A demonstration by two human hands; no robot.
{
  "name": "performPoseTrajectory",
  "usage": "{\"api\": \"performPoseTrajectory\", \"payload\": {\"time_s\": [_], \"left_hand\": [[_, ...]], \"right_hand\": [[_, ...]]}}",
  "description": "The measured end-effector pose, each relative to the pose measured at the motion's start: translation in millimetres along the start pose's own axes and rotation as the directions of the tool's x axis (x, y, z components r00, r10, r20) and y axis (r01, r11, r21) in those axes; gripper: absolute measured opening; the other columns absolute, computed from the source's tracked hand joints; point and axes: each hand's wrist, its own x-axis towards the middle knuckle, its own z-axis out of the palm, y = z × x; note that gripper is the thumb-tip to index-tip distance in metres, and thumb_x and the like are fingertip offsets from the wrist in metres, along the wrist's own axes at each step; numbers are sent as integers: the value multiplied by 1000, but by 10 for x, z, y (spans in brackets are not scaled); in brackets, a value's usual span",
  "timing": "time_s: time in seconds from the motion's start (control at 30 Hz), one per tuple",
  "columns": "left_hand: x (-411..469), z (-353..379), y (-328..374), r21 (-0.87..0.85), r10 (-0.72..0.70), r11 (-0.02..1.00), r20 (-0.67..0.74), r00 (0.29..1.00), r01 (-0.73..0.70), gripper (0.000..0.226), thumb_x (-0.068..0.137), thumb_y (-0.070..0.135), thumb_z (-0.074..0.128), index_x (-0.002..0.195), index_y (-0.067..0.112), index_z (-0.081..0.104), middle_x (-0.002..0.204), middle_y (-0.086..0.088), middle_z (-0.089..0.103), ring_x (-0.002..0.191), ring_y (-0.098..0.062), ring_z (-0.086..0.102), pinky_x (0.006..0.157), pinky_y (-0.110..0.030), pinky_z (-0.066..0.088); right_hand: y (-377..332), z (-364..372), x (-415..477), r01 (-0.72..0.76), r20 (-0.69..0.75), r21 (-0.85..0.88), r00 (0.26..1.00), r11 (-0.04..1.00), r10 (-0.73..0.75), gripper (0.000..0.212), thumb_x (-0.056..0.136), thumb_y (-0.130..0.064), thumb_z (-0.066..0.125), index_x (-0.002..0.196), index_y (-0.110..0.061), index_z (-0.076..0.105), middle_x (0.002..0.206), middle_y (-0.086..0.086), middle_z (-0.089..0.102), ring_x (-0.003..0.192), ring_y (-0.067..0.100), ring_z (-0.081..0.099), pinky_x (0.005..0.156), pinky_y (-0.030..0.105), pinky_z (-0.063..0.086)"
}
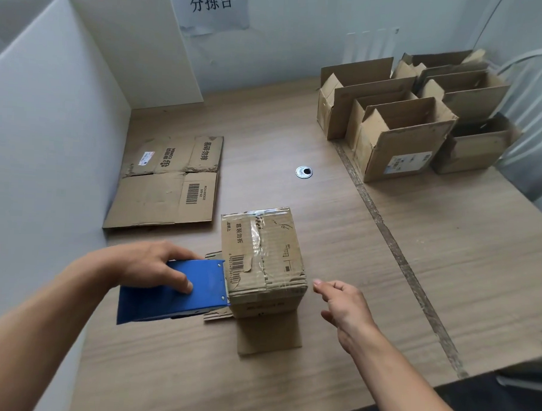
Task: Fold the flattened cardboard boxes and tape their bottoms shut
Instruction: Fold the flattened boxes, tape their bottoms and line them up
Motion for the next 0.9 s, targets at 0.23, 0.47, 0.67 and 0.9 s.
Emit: {"api": "performPoseTrajectory", "payload": {"time_s": [0.23,0.47,0.67,0.9], "left_hand": [[130,84,-62,28,-66,997,-19,998,66,54,59,62,65,113,56,64,104,24,71,97,0,65,98,-33,47],[147,98,-88,52,-54,997,-32,998,56,52,63,66,65,114,59,61,107,26,70,98,2,64,96,-30,48],[188,116,-94,62,-41,997,-52,998,44,54,63,67,66,116,60,60,107,27,69,99,1,63,97,-31,48],[174,141,-90,103,-28,994,-74,997,36,35,86,49,71,114,63,54,110,26,67,100,3,61,89,-21,45]], "right_hand": [[-8,127,-89,-108,125,4,986,994,107,25,93,-28,68,97,-3,70,91,-1,68,91,16,59,81,42,56],[72,154,-63,-186,205,192,968,964,147,44,91,-24,72,127,-21,47,113,5,61,96,27,67,84,51,59],[286,130,-7,480,135,-178,876,859,-462,20,95,-9,61,98,-29,60,107,-3,65,100,5,62,85,20,51],[265,-54,94,563,321,-212,812,799,-488,25,89,-16,71,98,-39,64,123,-11,63,114,2,62,83,35,59]]}}
